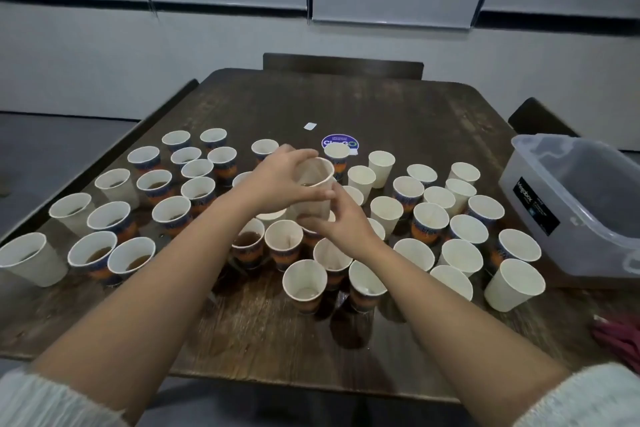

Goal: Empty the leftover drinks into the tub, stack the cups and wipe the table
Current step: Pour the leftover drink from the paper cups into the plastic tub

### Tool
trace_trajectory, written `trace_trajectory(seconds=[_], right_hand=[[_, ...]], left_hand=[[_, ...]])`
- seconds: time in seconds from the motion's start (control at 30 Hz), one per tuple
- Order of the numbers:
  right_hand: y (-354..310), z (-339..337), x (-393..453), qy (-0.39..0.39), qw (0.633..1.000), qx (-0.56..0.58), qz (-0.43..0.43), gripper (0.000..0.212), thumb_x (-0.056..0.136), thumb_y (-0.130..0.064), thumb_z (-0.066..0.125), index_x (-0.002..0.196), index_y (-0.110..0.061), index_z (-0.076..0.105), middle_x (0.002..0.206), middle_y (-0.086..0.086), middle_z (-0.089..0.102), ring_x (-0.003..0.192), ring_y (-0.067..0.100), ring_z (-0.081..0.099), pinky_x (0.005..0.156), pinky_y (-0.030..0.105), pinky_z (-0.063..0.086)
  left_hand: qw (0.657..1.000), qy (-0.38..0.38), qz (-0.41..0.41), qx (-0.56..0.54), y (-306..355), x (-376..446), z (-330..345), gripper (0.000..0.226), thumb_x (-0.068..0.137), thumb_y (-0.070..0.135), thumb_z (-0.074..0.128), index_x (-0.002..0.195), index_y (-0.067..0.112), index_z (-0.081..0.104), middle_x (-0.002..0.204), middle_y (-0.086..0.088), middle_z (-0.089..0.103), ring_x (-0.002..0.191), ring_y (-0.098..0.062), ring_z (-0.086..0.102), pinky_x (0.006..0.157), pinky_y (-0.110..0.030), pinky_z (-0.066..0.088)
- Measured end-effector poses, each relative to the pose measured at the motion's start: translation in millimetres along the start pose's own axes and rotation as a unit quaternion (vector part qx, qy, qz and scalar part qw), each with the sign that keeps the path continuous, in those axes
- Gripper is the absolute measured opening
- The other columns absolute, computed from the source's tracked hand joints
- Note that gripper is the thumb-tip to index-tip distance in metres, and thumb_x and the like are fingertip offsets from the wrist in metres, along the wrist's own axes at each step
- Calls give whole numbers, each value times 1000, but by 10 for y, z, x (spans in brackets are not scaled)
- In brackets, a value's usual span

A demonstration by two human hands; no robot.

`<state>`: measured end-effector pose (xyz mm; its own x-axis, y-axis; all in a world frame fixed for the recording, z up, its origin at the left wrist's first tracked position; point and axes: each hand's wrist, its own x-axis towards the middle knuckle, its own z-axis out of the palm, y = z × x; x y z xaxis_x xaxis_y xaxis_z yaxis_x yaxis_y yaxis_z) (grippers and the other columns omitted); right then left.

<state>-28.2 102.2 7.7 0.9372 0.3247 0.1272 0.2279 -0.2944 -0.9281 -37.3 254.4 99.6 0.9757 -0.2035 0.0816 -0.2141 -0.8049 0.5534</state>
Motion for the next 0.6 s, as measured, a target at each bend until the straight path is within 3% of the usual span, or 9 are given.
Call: trace_trajectory(seconds=[0.07, 0.2, 0.3, 0.37, 0.5, 0.6], right_hand=[[-36, -184, -5, 39, 999, 35, -4, 56, 78, -24, 80, 124, -23, 48, 111, -16, 61, 104, -2, 58, 80, 14, 47], [70, -687, -29, 124, 991, 45, -26, 61, 78, -27, 79, 127, -23, 43, 117, -6, 62, 109, 10, 61, 89, 30, 54], [167, -1129, -119, 182, 982, 46, -36, 53, 80, -18, 78, 121, -28, 45, 117, -5, 62, 108, 10, 62, 88, 27, 54], [253, -1503, -209, 207, 977, 35, -36, 53, 81, -18, 78, 124, -21, 47, 118, -3, 64, 107, 8, 63, 86, 26, 53], [434, -2330, -434, 269, 963, -2, -7, 57, 80, -26, 79, 126, -25, 46, 117, -10, 62, 105, 5, 61, 84, 24, 54], [550, -2888, -618, 315, 948, -35, 10, 57, 77, -30, 81, 124, -31, 48, 117, -13, 62, 106, 3, 60, 83, 21, 52]], left_hand=[[1000, -3, 30, -5, 226, 150, 27, 76, 78, 49, 72, 143, 25, 42, 133, -3, 44, 120, -17, 45, 91, -23, 35], [994, -4, 99, -36, 743, 500, 262, 81, 75, 48, 75, 144, 25, 39, 133, 1, 44, 119, -12, 45, 92, -21, 35], [987, -17, 145, -72, 1115, 735, 503, 87, 73, 47, 77, 146, 26, 35, 137, 1, 42, 123, -12, 43, 96, -22, 35], [980, -30, 166, -103, 1395, 903, 702, 89, 74, 49, 75, 147, 26, 31, 139, 1, 41, 123, -10, 42, 98, -24, 36], [965, -44, 166, -200, 1950, 1246, 1143, 69, 91, 49, 55, 148, 19, 31, 142, -4, 43, 123, -12, 44, 100, -28, 40], [961, -37, 153, -226, 2248, 1474, 1488, 54, 99, 41, 42, 145, 12, 38, 141, -7, 46, 123, -13, 45, 93, -21, 35]])
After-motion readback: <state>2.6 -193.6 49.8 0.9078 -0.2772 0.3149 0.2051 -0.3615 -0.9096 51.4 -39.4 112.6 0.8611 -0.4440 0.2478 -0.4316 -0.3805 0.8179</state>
